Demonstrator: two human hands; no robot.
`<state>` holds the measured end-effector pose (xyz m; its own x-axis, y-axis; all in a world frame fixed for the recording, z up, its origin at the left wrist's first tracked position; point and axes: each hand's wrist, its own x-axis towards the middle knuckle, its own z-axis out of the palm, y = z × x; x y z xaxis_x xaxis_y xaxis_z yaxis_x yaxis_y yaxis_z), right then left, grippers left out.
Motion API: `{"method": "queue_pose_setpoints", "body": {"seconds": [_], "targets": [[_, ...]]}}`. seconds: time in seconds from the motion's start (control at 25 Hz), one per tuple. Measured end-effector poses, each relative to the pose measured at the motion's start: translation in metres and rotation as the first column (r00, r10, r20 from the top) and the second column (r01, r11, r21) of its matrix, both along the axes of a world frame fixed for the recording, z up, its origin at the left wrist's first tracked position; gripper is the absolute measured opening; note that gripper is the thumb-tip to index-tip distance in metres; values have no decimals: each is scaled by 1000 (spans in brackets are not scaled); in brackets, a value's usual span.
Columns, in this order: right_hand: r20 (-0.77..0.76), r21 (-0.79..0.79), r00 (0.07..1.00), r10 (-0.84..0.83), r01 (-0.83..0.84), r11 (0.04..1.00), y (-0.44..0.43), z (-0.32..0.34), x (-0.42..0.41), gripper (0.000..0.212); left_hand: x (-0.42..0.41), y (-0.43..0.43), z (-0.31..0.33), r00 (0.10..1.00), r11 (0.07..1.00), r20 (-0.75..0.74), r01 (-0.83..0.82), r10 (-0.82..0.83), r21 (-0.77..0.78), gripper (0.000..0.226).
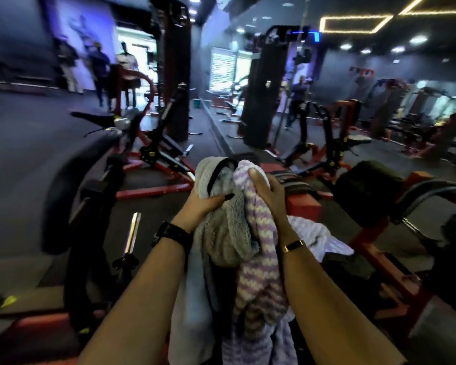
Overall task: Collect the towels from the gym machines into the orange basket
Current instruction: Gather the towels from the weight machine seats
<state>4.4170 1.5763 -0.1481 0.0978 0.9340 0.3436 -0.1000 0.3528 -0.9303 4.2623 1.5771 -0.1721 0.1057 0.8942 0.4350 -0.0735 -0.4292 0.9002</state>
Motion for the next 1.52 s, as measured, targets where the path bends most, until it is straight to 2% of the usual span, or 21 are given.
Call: {"method": "queue_pose_setpoints", "body": {"seconds": [0.12,0.2,0.28,0.36,0.48,0.56,0.64,0.72,0.84,0.96,1.08,1.2,1.28,1.4,1.52], "targets": [[-5,-80,979,203,-202,976,-12,-16,-47,63,-45,-40,-16,991,987,12,-134,135,-83,49],[29,-119,933,360,-354,928,-26,-25,-84,56,-82,-76,-24,976,969,24,-212,216,-127,46],[16,-144,863,504,-497,856,-46,-32,-123,39,-117,-114,-29,952,944,32,-298,306,-144,58],[-10,-157,807,591,-585,796,-68,-35,-161,31,-146,-154,-29,922,913,50,-371,384,-171,67],[-11,-119,720,693,-690,714,-105,-28,-215,30,-183,-211,-20,861,857,67,-490,504,-160,52],[0,-115,665,747,-742,661,-129,-21,-246,19,-205,-244,-16,817,816,72,-557,572,-157,51],[-1,-137,559,829,-822,553,-167,-17,-288,12,-235,-291,-16,748,750,79,-645,659,-147,49],[-1,-144,556,831,-822,550,-182,-13,-304,16,-245,-312,-11,733,737,95,-657,673,-156,51],[50,-199,421,906,-884,422,-237,-14,-372,16,-291,-381,-15,601,608,99,-773,793,-179,65],[35,-223,296,955,-929,296,-293,-19,-440,17,-343,-443,-22,473,483,97,-854,876,-191,72],[-8,-212,255,967,-945,247,-340,-23,-499,22,-390,-494,-25,414,419,66,-886,908,-199,77],[-50,-220,187,981,-960,172,-386,-32,-555,13,-438,-542,-28,362,358,14,-915,932,-186,75],[-54,-213,169,984,-965,154,-415,-37,-587,11,-464,-573,-33,323,321,16,-934,946,-157,74],[-68,-194,124,990,-975,109,-450,-45,-627,24,-489,-607,-34,271,269,9,-954,963,-133,67],[-90,-178,72,993,-982,56,-477,-44,-670,25,-520,-634,-33,214,216,28,-967,976,-136,74]]}}
